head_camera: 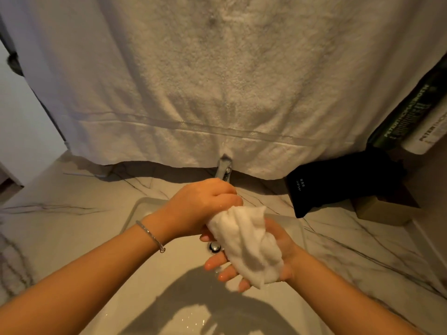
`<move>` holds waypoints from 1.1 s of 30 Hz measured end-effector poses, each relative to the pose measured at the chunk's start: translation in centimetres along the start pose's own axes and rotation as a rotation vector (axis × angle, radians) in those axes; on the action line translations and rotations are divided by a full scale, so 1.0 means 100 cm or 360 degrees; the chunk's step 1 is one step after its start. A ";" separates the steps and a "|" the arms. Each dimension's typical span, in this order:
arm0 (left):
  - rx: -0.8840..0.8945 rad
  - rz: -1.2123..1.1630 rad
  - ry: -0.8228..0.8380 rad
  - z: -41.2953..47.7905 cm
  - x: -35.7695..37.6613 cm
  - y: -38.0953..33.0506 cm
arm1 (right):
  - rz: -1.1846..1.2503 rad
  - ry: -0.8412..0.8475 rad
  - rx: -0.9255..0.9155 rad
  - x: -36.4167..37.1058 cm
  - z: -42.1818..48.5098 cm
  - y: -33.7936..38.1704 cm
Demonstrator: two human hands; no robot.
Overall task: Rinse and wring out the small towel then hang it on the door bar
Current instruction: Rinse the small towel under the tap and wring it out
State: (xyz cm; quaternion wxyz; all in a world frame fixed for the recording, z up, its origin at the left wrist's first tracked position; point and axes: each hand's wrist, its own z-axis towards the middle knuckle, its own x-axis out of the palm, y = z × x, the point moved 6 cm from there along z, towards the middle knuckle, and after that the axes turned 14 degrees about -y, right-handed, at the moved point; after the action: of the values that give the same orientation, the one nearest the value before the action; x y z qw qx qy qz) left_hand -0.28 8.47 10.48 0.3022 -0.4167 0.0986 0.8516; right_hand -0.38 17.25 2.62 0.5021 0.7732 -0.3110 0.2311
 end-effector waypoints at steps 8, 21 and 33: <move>-0.0349 -0.0020 0.0571 -0.031 0.036 0.034 | -0.0930 -0.1128 0.0001 -0.037 0.002 0.000; -0.1361 -0.0604 0.1425 -0.081 0.096 0.031 | -0.2904 -0.1374 -0.0505 -0.041 0.012 0.008; -0.0211 0.0046 0.0010 -0.035 0.049 0.015 | 0.0302 -0.0676 0.0210 -0.045 0.008 -0.019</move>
State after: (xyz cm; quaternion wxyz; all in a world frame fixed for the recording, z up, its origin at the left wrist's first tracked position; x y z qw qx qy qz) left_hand -1.19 7.91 4.35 0.2612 -0.4369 0.0490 0.8593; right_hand -2.12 18.20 -1.89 0.3497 0.8029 -0.4651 0.1293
